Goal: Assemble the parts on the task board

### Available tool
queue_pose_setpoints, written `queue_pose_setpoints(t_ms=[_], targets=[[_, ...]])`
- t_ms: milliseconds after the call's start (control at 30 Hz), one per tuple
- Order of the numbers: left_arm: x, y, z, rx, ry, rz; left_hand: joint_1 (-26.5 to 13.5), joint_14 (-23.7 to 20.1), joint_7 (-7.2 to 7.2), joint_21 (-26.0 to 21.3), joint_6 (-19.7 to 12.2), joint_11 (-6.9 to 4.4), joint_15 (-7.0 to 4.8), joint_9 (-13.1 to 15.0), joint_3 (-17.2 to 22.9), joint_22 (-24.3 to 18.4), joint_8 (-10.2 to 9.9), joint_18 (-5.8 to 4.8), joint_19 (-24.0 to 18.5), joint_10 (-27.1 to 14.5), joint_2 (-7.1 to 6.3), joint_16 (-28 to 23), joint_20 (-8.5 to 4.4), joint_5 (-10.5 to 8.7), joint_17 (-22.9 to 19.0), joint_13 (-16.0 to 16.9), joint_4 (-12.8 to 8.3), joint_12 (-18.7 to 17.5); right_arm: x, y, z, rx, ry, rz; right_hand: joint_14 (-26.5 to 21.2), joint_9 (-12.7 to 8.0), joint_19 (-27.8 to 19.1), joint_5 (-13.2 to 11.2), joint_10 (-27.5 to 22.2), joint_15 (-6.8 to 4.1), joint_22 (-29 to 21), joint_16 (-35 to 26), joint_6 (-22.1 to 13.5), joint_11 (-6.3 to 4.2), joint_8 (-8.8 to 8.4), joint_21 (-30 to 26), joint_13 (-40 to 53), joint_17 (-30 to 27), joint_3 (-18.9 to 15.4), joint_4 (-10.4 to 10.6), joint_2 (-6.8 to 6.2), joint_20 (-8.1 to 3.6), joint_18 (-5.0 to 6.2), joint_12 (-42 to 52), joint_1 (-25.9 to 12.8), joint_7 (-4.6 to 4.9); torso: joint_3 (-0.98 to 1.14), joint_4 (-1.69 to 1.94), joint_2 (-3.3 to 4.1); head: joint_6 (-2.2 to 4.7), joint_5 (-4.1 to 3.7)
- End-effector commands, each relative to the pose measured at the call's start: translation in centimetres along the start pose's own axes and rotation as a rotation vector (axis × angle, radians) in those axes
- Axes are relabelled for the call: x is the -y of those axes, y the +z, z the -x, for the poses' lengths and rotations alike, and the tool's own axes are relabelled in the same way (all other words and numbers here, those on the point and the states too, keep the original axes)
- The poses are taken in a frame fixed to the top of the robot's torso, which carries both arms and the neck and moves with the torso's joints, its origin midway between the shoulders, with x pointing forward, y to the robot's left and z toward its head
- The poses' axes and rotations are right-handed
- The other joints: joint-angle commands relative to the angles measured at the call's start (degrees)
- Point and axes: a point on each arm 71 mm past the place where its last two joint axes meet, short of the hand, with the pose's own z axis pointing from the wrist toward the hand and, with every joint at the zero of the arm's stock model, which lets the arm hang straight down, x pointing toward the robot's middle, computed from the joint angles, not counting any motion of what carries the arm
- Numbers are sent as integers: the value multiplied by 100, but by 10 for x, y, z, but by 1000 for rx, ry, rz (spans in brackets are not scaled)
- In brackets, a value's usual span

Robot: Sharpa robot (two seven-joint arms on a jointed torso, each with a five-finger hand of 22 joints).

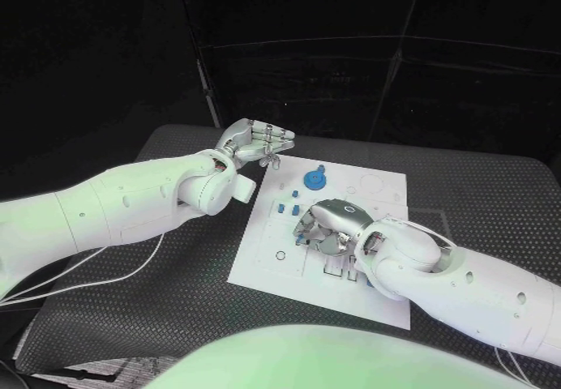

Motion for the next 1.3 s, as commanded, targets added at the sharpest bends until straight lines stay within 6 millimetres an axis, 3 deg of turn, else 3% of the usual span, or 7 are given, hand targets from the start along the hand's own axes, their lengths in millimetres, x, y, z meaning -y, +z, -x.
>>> queue_pose_setpoints(t_ms=[33, 1300], targets=[[2, 1, -1, -10, -8, -7, 24, -37, 20, -35, -13, 11, 2, -2, 8, -2, -12, 108, -45, -34, 19, -34, -8, -14, -6, -8, -39, 7, -1, 0, -2, -30, -22, 10, 228, 4, 12, 9, -1, -24, -5, 22, -1, 56, -12, 8, 2, 5, 32, 3, -8, 22, -96, -19, -45, 26, 2, -3, 2, 1, 10], [3, 1, -2, -12, -8, -7, 40, -44, 19, -32, -10, 13, 5, -1, 12, 3, -7, 107, -44, -51, 23, -33, -5, -14, -13, -9, -59, 15, -2, 8, -7, -56, -47, -4, 228, 5, 15, -8, 0, -20, 0, 23, 1, 57, -14, 10, 3, 4, 46, -12, 2, 25, -97, -22, -62, 26, 0, -4, 1, 1, 30]])
